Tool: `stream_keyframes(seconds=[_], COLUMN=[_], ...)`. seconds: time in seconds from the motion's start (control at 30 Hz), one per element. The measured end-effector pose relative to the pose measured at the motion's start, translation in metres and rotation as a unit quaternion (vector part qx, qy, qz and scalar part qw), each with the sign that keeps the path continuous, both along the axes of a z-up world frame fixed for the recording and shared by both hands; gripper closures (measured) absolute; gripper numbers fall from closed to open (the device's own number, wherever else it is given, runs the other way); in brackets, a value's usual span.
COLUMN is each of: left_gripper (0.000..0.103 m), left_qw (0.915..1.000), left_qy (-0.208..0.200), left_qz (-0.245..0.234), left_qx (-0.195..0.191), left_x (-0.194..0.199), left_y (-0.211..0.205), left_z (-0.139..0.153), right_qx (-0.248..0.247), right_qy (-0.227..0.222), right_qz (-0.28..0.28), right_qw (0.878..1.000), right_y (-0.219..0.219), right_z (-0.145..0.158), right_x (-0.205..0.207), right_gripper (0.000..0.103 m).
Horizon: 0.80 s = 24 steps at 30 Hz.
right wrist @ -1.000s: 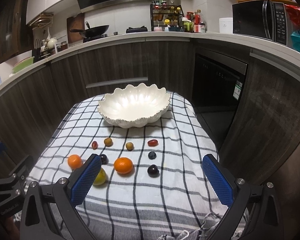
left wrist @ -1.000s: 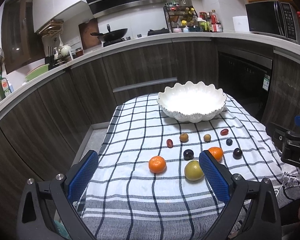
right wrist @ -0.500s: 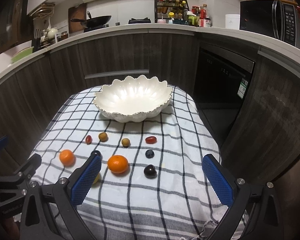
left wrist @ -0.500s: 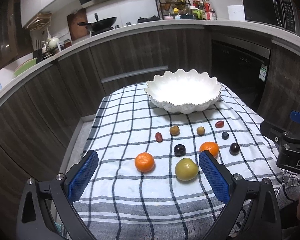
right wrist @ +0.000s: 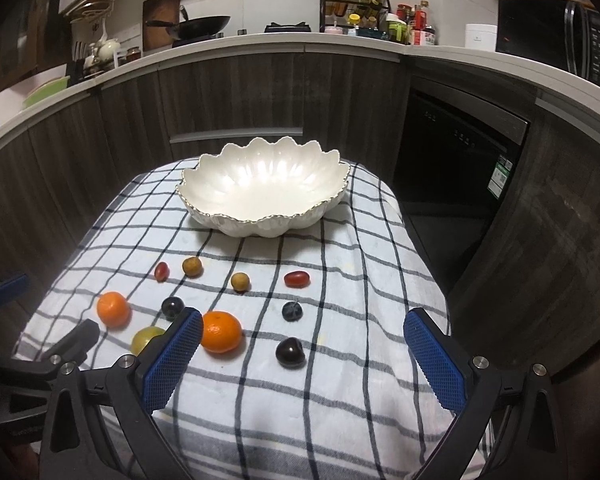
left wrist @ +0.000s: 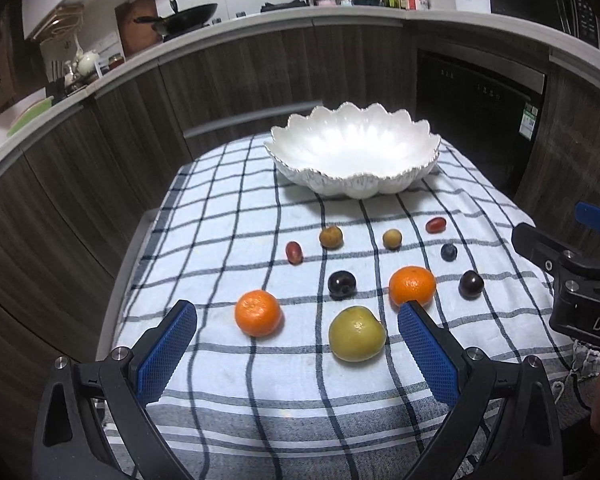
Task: Organize fruits
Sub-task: 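Close the left tool on the yellow-green fruit while the right tool grasps the dark plum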
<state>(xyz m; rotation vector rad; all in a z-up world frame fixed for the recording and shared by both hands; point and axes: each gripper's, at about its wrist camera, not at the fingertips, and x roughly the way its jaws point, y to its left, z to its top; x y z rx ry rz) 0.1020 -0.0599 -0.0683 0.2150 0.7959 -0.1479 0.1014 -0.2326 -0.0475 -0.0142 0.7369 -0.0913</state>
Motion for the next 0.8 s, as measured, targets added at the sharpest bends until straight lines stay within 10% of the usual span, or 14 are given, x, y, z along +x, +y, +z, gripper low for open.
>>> stream_keyframes(seconds=[0.8], left_gripper=[0.011], left_qw=[0.9975], left_qy=[0.064], left_qz=[-0.029], left_qx=[0.009], left_x=[0.027], left_y=[-0.026], left_z=[-0.049], right_qx=[0.022], right_qy=[0.062], right_qz=[0.02], right_qw=[0.998], right_y=[-0.007], right_z=[-0.053], right_x=[0.031], right_gripper=[0.022])
